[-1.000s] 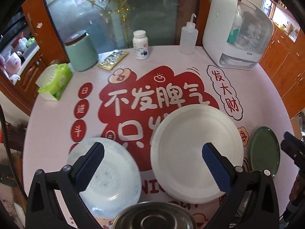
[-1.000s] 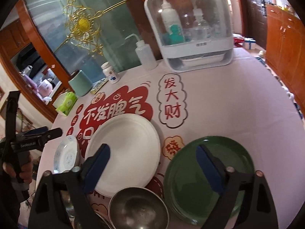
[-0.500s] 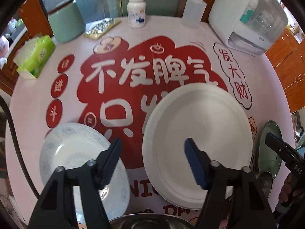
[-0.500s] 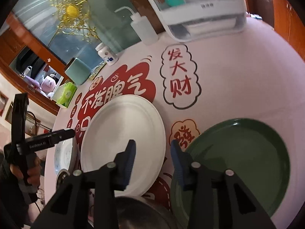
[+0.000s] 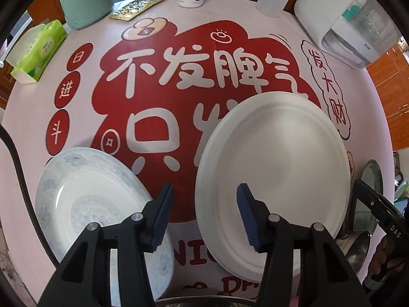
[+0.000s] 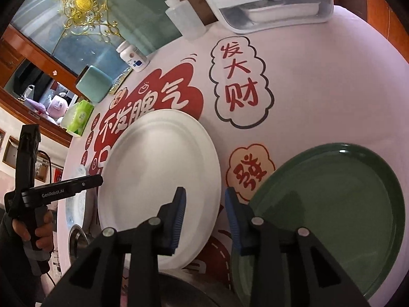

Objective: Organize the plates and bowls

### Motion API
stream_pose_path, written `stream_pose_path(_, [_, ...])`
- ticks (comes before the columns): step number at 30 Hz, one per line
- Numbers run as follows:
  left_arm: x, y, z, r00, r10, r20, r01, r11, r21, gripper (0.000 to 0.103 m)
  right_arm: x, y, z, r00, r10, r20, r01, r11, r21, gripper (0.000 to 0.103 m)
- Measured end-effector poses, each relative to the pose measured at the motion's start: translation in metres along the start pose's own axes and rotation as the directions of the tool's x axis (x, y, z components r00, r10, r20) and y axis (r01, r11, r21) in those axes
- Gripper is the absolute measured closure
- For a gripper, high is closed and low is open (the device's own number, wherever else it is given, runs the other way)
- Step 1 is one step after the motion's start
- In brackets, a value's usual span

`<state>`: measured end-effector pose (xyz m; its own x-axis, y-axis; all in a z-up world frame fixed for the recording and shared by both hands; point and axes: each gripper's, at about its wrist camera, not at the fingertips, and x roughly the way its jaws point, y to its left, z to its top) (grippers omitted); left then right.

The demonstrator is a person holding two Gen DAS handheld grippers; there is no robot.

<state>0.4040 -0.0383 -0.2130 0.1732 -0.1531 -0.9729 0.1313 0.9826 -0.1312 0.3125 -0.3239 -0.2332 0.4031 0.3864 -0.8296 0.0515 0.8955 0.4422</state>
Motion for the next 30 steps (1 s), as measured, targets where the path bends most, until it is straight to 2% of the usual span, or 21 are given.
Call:
stream_pose_path(5, [0.007, -0.001, 0.003, 1.0, -0.018, -0.019, 0.018, 1.0, 0.009, 0.066, 0.006, 0.001, 0.0, 1.0, -0.007, -0.024, 0.007, 1.0, 0.002, 0.072])
stream_pose_path(8, [0.009, -0.001, 0.003, 0.999, -0.023, -0.024, 0.023, 1.0, 0.006, 0.068, 0.01, 0.001, 0.0, 0.999, -0.013, -0.039, 0.013, 1.0, 0.005, 0.073])
stream_pose_path(12, [0.013, 0.0, 0.003, 1.0, -0.012, -0.029, 0.012, 1.0, 0.003, 0.069, 0.013, 0.003, 0.001, 0.998, -0.034, -0.053, 0.034, 0.999, -0.007, 0.083])
stream_pose_path(16, [0.018, 0.002, 0.003, 0.999, -0.01, -0.04, 0.01, 1.0, -0.004, 0.078, 0.016, 0.0, 0.001, 0.998, -0.021, -0.061, 0.021, 1.0, 0.005, 0.086])
stream_pose_path(30, [0.019, 0.0, 0.003, 1.0, 0.009, -0.024, -0.009, 1.0, 0.01, 0.08, 0.019, -0.006, 0.002, 0.997, 0.029, -0.069, -0.025, 0.998, 0.055, 0.087])
